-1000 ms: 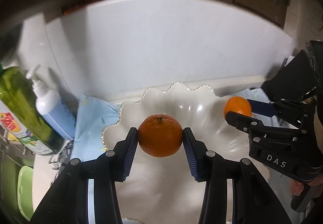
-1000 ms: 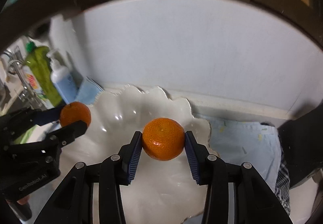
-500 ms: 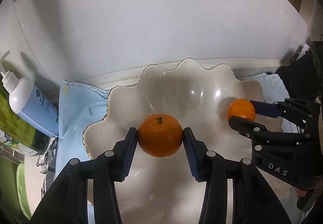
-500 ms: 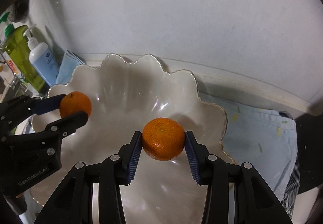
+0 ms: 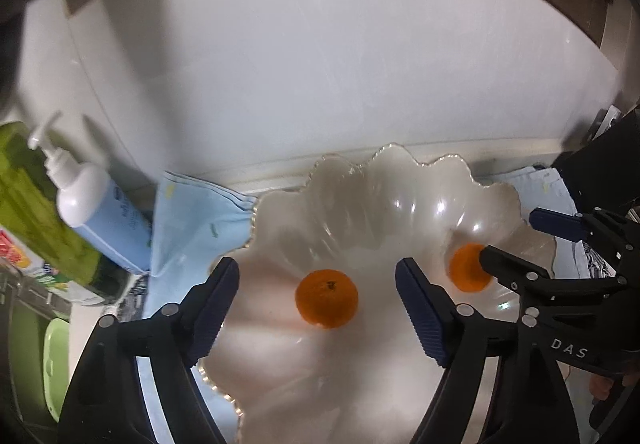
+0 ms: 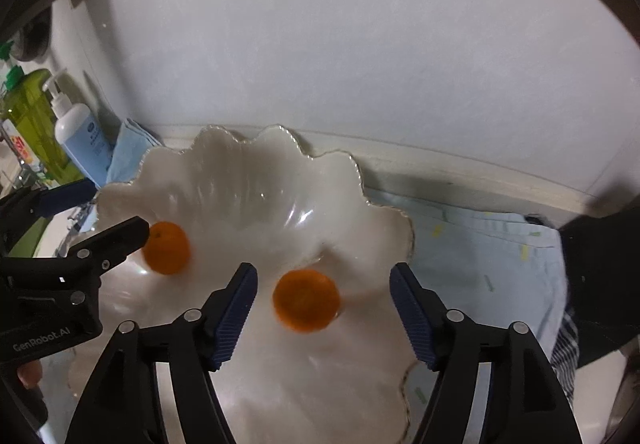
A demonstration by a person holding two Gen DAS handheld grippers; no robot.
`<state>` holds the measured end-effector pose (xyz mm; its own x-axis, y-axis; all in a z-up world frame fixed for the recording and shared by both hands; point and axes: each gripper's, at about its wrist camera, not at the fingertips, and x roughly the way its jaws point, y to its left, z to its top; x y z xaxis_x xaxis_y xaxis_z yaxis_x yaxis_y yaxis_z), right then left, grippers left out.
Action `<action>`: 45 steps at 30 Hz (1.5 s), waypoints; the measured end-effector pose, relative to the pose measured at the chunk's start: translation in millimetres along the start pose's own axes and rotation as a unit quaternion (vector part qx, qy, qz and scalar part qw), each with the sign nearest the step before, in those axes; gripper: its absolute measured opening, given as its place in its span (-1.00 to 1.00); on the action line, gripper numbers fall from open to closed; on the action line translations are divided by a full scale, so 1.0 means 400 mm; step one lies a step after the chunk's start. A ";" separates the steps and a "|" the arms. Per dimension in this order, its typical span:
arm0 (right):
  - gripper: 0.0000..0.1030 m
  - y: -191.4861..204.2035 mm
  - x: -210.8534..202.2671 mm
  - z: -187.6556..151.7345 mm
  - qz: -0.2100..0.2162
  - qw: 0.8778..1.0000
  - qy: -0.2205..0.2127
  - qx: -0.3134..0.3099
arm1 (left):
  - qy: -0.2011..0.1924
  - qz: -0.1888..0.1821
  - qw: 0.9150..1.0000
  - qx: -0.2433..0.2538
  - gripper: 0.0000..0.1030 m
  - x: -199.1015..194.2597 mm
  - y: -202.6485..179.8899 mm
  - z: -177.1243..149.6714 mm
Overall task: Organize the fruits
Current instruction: 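Open both tools to drop the oranges into the bowl, then withdraw both open tools from the bowl back over the remaining fruits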
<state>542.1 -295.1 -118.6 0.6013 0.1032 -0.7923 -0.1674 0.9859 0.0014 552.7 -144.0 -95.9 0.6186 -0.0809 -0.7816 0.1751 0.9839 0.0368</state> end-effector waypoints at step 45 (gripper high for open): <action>0.53 0.212 -0.588 -0.356 -0.028 0.977 -0.211 -0.013 | -0.203 0.041 0.977 0.048 0.96 -0.649 0.038 -0.388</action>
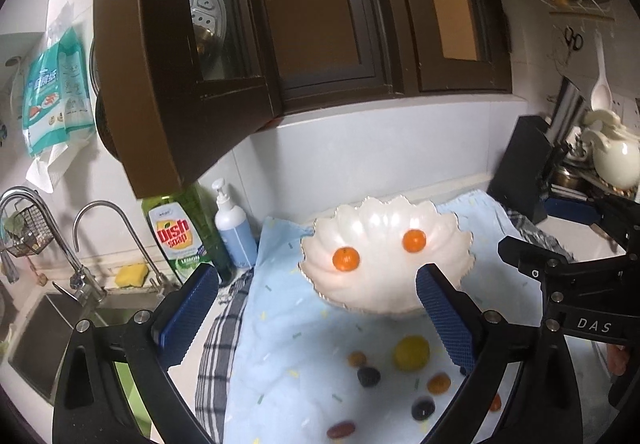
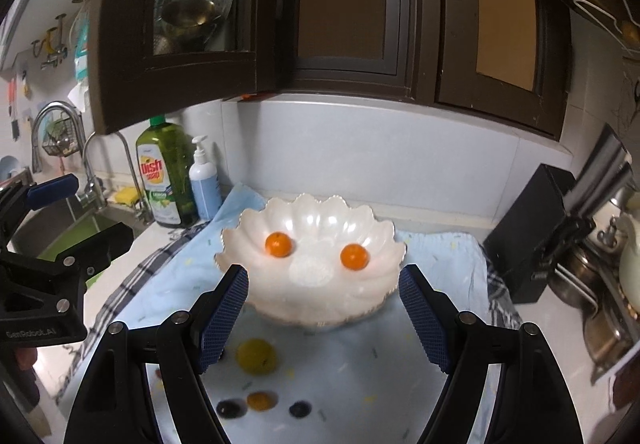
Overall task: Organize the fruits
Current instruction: 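Withdraw both open tools from the bowl back over the remaining fruits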
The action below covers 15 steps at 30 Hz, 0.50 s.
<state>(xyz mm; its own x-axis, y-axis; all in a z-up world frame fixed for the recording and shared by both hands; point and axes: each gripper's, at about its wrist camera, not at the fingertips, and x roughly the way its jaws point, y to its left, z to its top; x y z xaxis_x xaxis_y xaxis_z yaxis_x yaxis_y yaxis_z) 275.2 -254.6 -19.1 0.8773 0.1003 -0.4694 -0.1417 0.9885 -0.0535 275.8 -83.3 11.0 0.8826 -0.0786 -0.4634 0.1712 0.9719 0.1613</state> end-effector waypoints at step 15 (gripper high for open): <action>0.53 0.010 -0.049 -0.149 0.011 0.999 0.035 0.026 | 0.034 -0.020 0.999 0.023 0.96 -0.040 -0.053 -0.126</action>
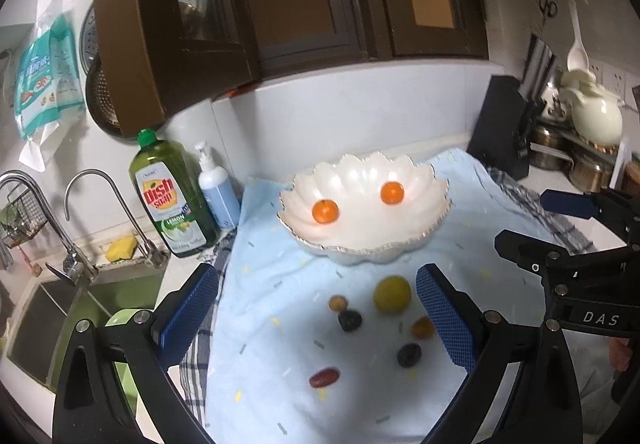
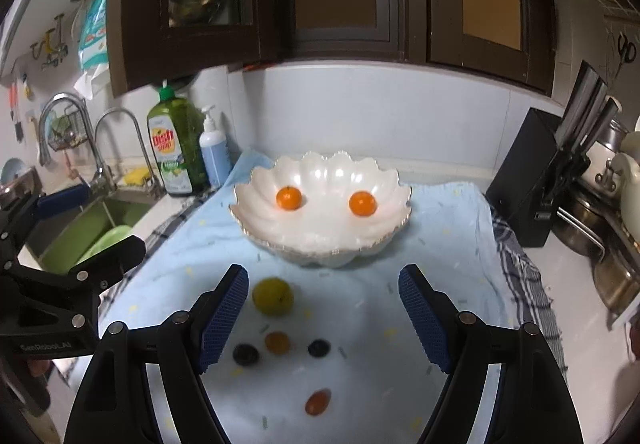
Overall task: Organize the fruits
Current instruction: 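Withdraw both open tools from the bowl back over the remaining fruits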
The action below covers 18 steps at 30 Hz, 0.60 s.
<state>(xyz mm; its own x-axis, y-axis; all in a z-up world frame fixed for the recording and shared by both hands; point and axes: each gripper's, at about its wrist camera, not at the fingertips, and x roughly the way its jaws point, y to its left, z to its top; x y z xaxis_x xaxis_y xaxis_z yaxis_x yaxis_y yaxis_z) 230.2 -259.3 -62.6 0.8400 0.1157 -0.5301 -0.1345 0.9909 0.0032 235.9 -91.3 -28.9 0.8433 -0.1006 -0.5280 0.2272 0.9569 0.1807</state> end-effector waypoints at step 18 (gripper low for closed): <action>0.52 0.011 0.059 -0.134 0.003 0.997 0.073 -0.002 | 0.054 -0.049 0.997 0.034 0.83 0.071 -0.057 -0.132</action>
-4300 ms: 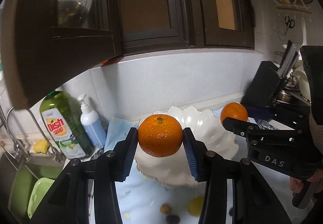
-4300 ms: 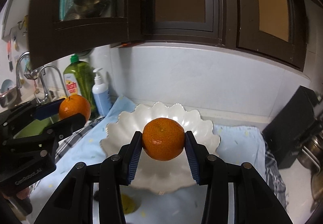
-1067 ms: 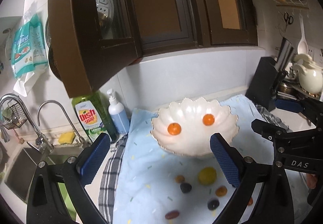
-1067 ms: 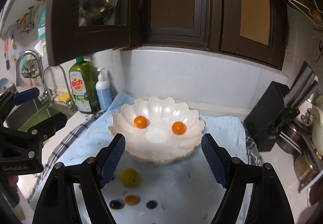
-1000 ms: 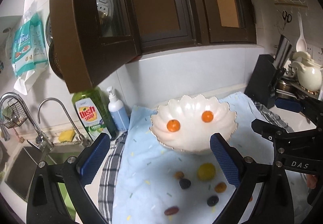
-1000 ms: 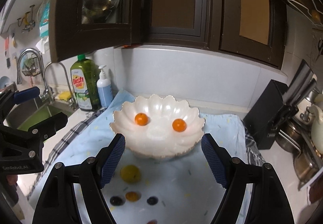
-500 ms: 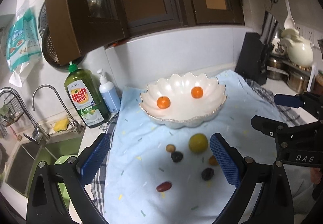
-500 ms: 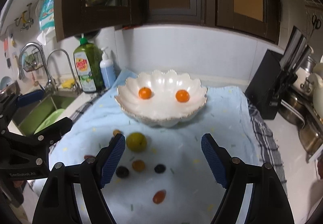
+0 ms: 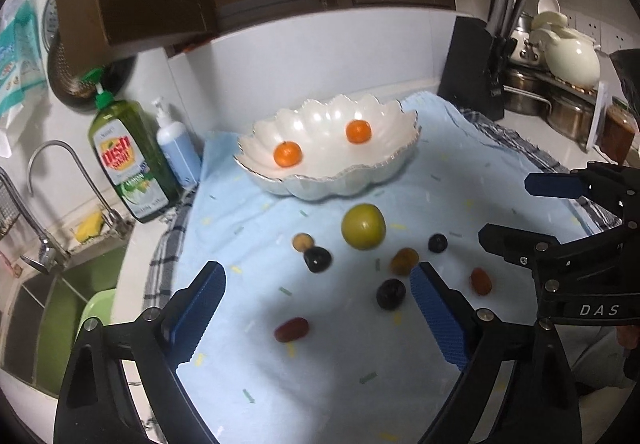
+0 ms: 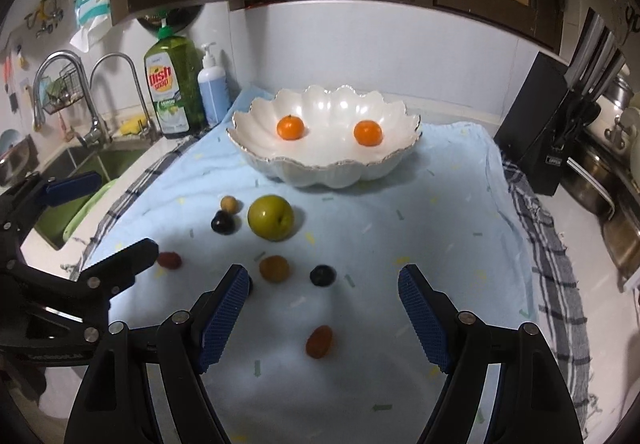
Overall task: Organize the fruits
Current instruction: 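Withdraw both open tools from the bowl back over the remaining fruits, then grasp the dark plum with the left tool while the right tool grasps the red-brown date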
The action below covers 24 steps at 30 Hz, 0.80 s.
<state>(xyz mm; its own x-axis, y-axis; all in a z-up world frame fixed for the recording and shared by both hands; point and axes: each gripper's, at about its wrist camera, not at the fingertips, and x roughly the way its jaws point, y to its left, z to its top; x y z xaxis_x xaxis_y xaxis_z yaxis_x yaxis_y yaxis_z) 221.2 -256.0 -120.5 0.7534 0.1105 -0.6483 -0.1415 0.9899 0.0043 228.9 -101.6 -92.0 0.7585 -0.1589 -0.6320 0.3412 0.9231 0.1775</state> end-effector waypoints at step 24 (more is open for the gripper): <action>0.10 -0.002 0.102 -0.093 0.004 0.997 0.068 0.035 | 0.062 -0.079 0.994 0.035 0.33 0.148 -0.064 -0.073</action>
<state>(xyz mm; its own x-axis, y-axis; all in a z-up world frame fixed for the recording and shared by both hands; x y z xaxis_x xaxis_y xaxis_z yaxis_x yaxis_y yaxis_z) 228.2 -255.6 -175.2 0.6570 0.1098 -0.7458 -0.0986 0.9934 0.0594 249.1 -124.5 -155.9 0.6196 -0.2515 -0.7435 0.4921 0.8625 0.1183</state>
